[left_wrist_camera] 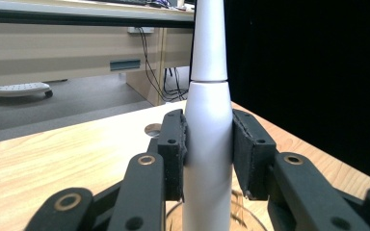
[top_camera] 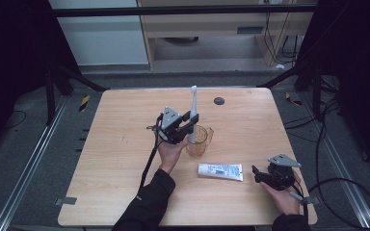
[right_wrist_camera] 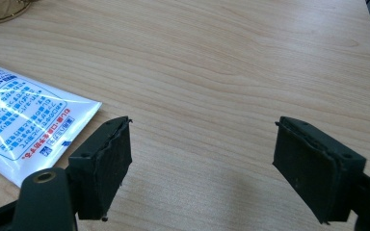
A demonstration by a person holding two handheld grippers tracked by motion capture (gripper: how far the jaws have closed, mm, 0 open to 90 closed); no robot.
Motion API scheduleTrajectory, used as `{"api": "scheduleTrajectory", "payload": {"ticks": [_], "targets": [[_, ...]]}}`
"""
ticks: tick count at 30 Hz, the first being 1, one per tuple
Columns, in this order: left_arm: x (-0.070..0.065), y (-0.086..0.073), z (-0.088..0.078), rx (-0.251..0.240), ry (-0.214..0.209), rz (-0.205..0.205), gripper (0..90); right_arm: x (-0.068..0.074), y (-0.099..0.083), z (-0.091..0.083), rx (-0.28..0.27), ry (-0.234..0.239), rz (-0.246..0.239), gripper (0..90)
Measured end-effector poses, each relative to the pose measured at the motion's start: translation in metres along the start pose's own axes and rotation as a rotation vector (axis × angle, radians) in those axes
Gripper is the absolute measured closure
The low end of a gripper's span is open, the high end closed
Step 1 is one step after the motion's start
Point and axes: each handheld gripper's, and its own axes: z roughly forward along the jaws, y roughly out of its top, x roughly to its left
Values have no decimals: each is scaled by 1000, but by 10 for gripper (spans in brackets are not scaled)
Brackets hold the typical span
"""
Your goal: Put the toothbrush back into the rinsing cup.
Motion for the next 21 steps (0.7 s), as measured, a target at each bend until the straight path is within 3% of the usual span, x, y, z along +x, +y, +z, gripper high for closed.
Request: {"api": "scheduleTrajectory", "payload": {"ticks": [21], "targets": [[-2, -30, -4, 54, -21, 13, 670, 2, 0, 2, 5, -3, -14, 211]]}}
